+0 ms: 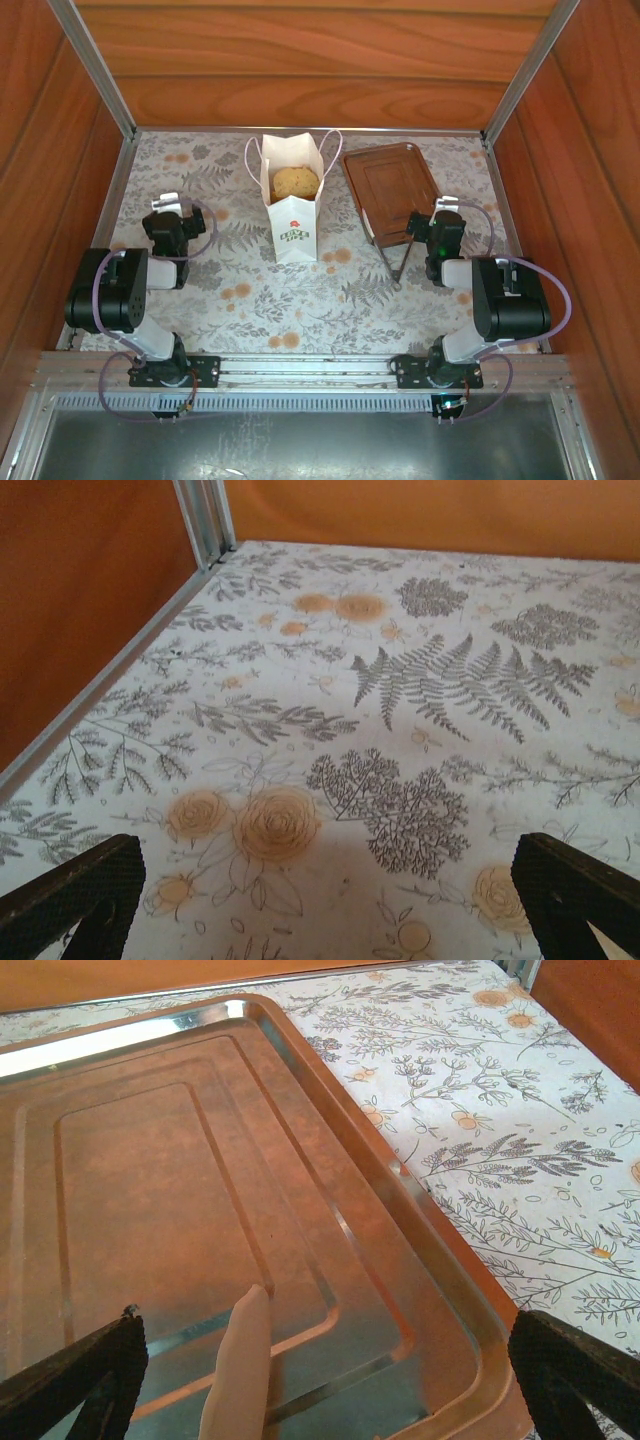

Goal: Place the fake bread into the paper bag

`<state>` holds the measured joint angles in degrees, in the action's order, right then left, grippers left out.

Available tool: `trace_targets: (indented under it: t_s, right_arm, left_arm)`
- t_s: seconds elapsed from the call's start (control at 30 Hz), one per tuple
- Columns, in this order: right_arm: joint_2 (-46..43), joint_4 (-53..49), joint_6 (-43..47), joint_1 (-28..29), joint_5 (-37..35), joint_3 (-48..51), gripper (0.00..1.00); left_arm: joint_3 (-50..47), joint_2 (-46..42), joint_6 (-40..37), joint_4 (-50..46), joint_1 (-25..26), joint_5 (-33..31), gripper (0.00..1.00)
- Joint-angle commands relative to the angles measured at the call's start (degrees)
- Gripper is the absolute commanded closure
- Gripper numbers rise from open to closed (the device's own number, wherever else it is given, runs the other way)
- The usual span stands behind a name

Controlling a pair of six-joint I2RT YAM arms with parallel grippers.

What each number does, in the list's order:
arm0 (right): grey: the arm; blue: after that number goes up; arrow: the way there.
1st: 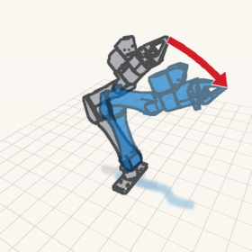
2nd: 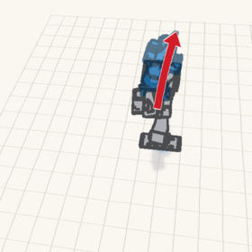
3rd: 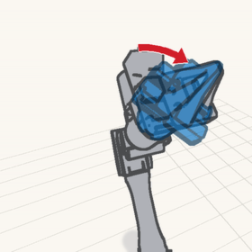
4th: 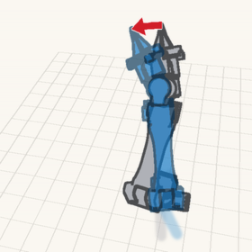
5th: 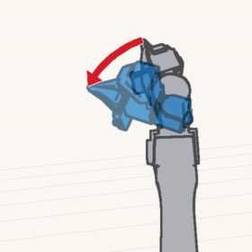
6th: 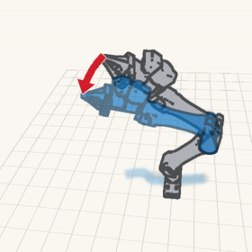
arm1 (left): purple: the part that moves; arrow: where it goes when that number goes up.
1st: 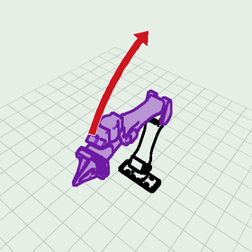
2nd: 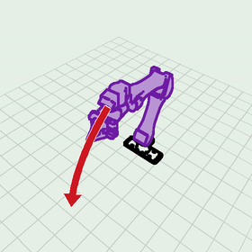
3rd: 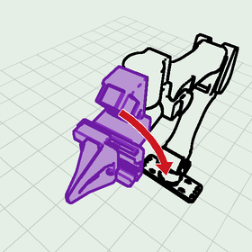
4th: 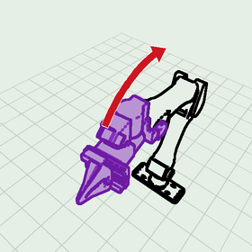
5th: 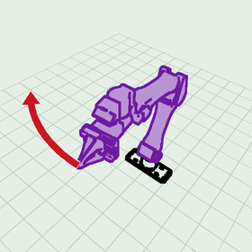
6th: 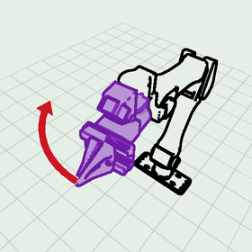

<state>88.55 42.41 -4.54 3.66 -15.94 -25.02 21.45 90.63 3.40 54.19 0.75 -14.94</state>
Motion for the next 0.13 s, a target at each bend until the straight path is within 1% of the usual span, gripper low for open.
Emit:
trace_targets:
  t_s: [0.0,0.1]
  right_arm:
    - [-1.0,0.7,0.9,-0.3,0.3,-0.7,0.0]
    - [-1.1,0.7,0.9,-0.3,0.3,-0.6,0.0]
  left_arm:
    - [0.2,-0.5,0.0,-1.6,-0.3,-0.5,0.0]
    - [0.2,-0.5,-0.1,-1.7,-0.4,-0.4,0.0]
